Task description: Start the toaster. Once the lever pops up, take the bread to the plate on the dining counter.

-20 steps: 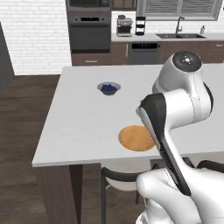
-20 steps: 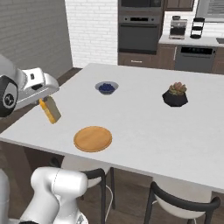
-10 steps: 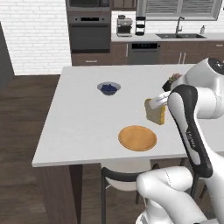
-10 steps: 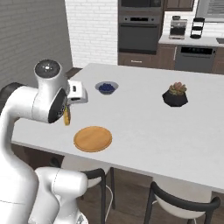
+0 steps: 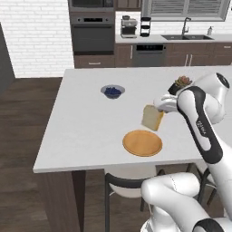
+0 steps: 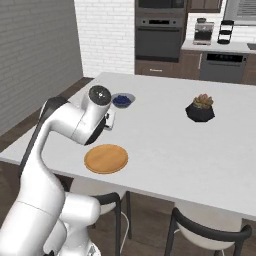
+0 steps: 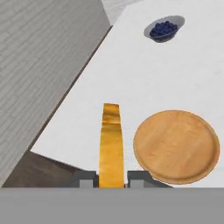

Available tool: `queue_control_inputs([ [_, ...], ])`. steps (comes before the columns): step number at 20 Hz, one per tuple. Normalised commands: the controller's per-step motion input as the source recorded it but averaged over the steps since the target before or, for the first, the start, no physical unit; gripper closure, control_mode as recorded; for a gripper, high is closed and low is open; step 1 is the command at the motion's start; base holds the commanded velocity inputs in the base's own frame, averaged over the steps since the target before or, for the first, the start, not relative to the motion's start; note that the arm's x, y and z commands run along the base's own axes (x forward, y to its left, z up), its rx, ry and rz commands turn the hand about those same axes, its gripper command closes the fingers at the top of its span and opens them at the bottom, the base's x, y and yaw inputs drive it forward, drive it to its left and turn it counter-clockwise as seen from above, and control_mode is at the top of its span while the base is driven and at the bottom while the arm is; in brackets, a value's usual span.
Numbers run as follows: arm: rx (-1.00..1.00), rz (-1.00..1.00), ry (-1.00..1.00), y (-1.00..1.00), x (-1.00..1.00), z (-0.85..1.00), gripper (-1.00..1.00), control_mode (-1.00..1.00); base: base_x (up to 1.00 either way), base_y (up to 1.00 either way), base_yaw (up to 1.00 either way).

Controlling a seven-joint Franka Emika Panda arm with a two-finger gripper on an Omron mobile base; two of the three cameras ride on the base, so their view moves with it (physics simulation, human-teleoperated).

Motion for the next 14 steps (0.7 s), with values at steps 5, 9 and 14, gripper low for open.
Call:
queue_control_inputs([
  [5,0.21,-0.14,0.08,0.20,0.17,-0.53,1.00,-1.00,0.00,0.00,0.00],
  [9,0.08,-0.06,-0.01,-0.01,-0.47,-0.43,1.00,-1.00,0.00,0.00,0.00],
  [14,0.05,-0.01,0.00,-0.27,-0.04,-0.51,1.00,-1.00,0.00,0.00,0.00],
])
